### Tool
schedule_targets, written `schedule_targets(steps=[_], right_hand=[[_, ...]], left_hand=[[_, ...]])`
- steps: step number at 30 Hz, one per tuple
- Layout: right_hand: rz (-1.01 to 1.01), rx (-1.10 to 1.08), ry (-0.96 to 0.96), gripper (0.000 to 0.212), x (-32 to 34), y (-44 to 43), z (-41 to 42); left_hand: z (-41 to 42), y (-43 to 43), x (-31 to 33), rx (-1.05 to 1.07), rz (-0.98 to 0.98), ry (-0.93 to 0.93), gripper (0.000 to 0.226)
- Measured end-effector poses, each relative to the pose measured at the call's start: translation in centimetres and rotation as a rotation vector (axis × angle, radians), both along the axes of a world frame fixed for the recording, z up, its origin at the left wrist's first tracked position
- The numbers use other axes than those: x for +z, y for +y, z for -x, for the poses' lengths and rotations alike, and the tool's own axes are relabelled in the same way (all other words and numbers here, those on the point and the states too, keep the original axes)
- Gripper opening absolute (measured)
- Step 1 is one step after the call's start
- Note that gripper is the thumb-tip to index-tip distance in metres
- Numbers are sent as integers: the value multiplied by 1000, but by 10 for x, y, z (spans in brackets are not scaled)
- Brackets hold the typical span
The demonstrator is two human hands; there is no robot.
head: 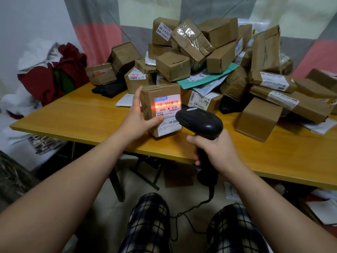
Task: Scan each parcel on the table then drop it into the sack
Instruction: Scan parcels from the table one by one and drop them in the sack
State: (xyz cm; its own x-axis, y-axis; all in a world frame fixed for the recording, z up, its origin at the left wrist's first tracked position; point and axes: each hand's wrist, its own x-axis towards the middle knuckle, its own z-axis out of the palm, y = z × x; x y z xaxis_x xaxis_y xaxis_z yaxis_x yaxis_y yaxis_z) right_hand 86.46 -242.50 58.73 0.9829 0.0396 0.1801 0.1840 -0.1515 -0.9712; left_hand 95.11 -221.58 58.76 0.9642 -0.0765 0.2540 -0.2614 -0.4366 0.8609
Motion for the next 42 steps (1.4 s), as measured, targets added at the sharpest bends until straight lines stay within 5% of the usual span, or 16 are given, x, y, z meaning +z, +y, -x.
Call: schedule_targets(steps=[22,26,29,37,42], right_hand=[[2,39,7,8,-5,3,5],[34,127,17,11,-9,25,3],[60,234,5,18,-12,56,0],[336,752,8,23,-29,194,9],[475,881,-33,45,-61,277,28]], left_hand=[[4,2,-9,-4,45,-50,109],[31,14,-12,47,194,-113,99],[71,42,-11,162,304,-192,94],[227,168,-57,793,193,-220,102],[296,218,-103,1126,174,-264,102]])
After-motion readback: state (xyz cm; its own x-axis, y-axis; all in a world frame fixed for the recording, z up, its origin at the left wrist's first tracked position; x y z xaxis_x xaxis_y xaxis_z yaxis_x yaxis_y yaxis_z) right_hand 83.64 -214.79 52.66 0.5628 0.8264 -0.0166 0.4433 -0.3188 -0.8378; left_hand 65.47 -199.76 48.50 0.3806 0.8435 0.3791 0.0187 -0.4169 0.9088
